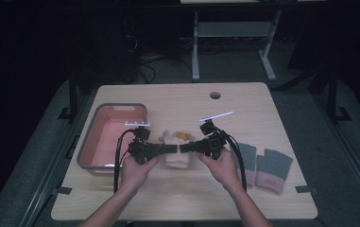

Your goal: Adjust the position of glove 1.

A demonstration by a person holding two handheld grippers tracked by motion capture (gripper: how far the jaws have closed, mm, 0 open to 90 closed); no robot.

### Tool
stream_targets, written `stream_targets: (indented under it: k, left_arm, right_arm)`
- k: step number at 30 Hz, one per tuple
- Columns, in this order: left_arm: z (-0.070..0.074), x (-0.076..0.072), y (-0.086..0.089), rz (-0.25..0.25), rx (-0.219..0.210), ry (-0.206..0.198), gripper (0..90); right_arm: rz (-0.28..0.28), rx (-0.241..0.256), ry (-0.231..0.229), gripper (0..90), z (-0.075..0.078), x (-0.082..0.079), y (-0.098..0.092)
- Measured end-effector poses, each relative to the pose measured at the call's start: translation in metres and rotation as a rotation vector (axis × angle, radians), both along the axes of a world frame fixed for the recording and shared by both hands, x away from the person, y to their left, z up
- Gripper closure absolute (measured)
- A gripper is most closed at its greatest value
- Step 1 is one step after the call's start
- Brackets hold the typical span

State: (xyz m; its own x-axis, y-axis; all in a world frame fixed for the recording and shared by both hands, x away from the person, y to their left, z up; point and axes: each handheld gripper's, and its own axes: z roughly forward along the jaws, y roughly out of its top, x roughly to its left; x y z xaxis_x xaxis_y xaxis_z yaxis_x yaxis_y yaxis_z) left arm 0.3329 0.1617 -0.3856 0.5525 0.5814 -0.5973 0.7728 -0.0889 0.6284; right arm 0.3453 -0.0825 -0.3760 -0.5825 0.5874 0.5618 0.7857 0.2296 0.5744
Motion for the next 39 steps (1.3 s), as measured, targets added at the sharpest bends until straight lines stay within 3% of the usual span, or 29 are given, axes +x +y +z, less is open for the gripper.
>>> stream_targets:
  k: [8,39]
  left_arm:
    - [0.012,0.004,0.006,0.004,-0.015,-0.007,67.7]
    - [0.059,0.021,0.04,0.024,-0.011,-0.073,67.7]
  right_arm:
    - [0.002,0.01,-0.021,75.4,0.012,0.004,0.005]
    - [0.032,0.032,-0.079,76.0,0.058,0.027,0.035]
